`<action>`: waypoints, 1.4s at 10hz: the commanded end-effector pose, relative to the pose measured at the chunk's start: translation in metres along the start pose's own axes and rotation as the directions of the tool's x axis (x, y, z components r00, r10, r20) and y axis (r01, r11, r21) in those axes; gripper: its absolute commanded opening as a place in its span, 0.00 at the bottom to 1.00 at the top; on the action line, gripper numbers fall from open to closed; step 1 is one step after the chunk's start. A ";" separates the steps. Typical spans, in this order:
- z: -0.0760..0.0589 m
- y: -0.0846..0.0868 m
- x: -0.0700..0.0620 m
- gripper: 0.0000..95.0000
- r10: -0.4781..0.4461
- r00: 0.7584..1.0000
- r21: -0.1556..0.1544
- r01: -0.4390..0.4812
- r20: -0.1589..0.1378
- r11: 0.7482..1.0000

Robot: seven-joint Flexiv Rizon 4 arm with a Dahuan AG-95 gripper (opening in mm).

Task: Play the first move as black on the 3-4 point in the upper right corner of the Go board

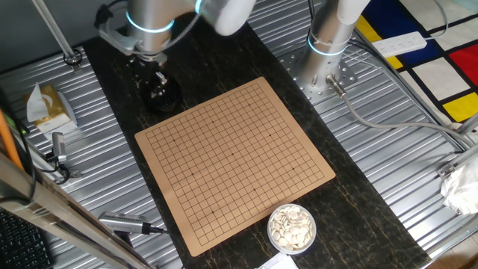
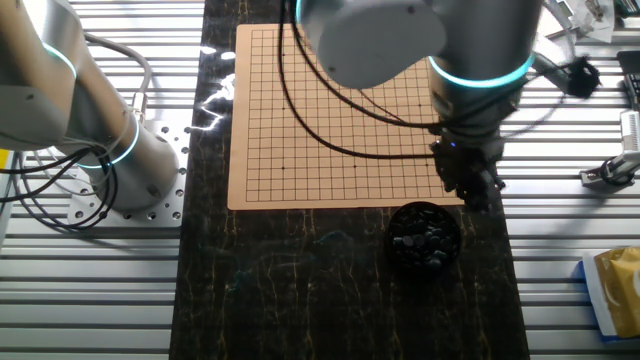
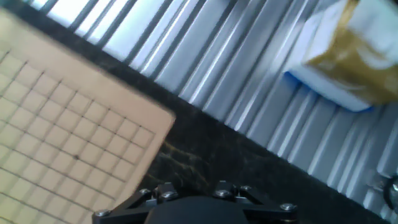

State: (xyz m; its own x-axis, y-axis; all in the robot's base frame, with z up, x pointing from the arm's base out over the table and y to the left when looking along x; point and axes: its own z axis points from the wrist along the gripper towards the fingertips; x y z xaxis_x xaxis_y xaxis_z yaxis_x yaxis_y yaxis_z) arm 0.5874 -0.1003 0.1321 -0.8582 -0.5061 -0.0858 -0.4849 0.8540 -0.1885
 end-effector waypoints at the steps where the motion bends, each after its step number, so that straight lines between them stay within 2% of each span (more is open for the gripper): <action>1: 0.002 0.000 0.001 0.40 0.015 1.000 -0.006 -0.015 -0.015 1.000; 4: 0.009 -0.001 0.010 0.40 0.008 1.000 -0.008 -0.008 -0.018 1.000; 5: 0.011 -0.001 0.012 0.20 0.007 1.000 -0.006 -0.007 -0.022 1.000; 12: 0.029 0.000 0.035 0.20 0.008 0.999 -0.017 -0.009 -0.042 1.000; 14: 0.034 0.002 0.039 0.20 0.008 0.999 -0.020 -0.009 -0.040 1.000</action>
State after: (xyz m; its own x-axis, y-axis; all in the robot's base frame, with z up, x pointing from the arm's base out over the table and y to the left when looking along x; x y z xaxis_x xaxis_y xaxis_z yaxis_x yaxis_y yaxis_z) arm 0.5590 -0.1234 0.0936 -0.8698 -0.4907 -0.0514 -0.4764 0.8624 -0.1710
